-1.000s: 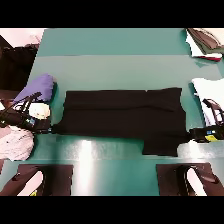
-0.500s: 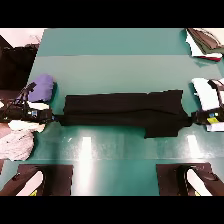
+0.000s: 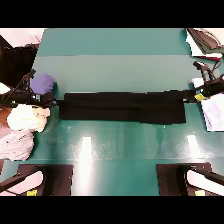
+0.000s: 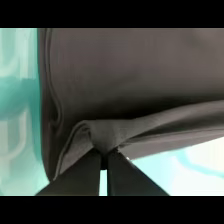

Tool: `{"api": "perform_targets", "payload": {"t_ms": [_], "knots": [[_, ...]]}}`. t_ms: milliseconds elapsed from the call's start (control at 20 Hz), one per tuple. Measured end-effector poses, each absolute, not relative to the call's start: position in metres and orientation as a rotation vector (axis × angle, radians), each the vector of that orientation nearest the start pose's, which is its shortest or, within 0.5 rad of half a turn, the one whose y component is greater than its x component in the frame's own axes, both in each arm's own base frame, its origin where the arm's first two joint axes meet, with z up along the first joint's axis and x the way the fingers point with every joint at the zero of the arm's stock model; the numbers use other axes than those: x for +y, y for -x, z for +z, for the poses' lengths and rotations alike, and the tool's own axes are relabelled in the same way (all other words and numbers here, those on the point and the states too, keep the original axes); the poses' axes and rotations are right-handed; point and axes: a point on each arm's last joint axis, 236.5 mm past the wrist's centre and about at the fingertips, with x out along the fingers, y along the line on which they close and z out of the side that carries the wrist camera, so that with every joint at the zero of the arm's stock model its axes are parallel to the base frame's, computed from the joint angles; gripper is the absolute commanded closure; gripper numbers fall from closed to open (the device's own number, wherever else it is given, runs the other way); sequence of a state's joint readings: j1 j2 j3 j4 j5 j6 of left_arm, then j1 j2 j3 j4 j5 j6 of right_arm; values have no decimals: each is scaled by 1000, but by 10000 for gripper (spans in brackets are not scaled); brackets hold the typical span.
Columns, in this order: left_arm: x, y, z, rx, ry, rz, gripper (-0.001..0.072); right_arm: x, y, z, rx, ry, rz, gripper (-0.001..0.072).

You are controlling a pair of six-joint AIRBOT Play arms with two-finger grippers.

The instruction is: Fold the shirts.

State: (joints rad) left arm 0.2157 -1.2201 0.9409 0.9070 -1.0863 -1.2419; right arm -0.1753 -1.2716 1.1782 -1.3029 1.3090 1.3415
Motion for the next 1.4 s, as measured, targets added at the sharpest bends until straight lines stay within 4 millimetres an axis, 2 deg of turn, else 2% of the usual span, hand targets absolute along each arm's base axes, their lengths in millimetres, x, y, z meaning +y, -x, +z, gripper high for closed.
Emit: {"api": "perform_targets", "payload": {"t_ms": [50,100,150,350,450,500,550,600,650,750,900,1050,1200,1400], "knots": [[-50,-376,-1,1164,515,-297,234,-3,-368,15,1344,-176,170,579],[-48,-386,-2,1143,525,-286,155,-5,-380,12,1337,-187,156,320],[-45,-396,-1,1116,539,-271,203,-6,-392,11,1322,-208,146,172],[-33,-433,16,997,589,-211,223,1,-432,19,1234,-390,177,174],[-37,-436,23,992,600,-225,224,-1,-433,24,1229,-449,212,174],[-40,-434,24,1007,606,-241,250,-5,-430,24,1237,-466,223,174],[-44,-430,25,1027,610,-256,442,-10,-425,23,1252,-486,237,174],[-47,-426,25,1045,612,-271,664,-14,-417,21,1271,-506,251,173],[-51,-421,25,1067,614,-290,681,-21,-408,16,1297,-524,256,172],[-59,-411,25,1107,615,-326,681,-34,-393,5,1326,-569,256,65],[-77,-399,24,1157,592,-389,681,-53,-372,-16,1359,-624,247,66],[-105,-391,24,1188,551,-456,681,-65,-358,-38,1387,-664,254,75],[-133,-384,24,1200,506,-513,681,-65,-351,-59,1421,-676,296,83],[-161,-380,25,1197,463,-563,681,-47,-349,-71,1439,-682,407,97]]}}
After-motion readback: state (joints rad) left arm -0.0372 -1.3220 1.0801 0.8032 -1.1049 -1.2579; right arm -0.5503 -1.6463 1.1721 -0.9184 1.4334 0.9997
